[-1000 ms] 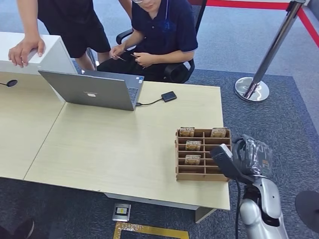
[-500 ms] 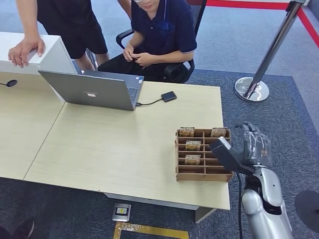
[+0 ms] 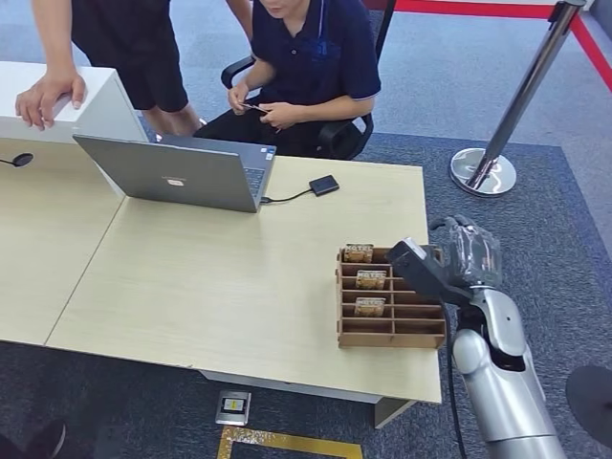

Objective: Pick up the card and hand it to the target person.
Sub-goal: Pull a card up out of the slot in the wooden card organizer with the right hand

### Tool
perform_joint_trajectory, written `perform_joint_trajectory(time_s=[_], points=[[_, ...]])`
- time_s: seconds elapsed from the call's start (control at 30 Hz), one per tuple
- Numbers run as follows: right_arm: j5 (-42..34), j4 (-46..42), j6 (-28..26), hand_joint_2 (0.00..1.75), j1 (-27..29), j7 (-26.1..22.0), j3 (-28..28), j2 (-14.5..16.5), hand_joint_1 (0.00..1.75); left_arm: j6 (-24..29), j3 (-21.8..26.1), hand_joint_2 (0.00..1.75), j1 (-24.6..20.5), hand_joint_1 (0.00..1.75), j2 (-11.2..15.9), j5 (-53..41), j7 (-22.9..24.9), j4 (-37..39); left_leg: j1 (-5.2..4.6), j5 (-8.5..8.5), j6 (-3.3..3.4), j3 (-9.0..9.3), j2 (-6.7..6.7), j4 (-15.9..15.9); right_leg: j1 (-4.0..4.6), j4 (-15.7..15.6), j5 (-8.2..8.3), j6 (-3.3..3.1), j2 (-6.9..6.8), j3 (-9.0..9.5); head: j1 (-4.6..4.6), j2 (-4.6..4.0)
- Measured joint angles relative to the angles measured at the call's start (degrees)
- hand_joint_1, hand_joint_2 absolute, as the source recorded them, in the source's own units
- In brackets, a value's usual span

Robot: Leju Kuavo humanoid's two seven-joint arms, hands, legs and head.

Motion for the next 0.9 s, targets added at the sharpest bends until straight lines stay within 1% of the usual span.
perform_joint_trajectory(time_s=[0.33, 0.6, 0.9], points=[[-0.86, 4.16, -0.49, 1.75, -2.32, -0.08, 1.1, 0.12, 0.75, 0.46, -0.27, 0.0, 0.08, 0.0, 0.25, -0.58, -0.15, 0.0, 0.0, 0.01, 0.01, -0.02, -0.05, 0.01, 0.0, 0.0, 0.0, 0.0, -0.05, 0.0, 0.0, 0.0], [-1.08, 4.24, -0.63, 1.75, -1.38, 0.33, 1.31, -0.17, 0.74, 0.48, -0.66, 0.0, 0.14, 0.0, 0.23, -1.11, -0.15, 0.0, 0.01, 0.0, 0.0, -0.01, -0.1, 0.01, 0.01, -0.01, -0.02, 0.0, -0.1, 0.03, 0.0, 0.0], [-1.53, 1.56, -0.27, 1.75, 0.57, 1.0, 1.22, -1.39, 0.76, 0.55, -0.53, 0.0, 0.18, 0.0, 0.27, -1.28, -0.14, -0.04, 0.01, 0.01, 0.01, -0.02, -0.16, 0.01, 0.01, -0.03, -0.03, 0.0, -0.16, 0.03, 0.0, 0.0]])
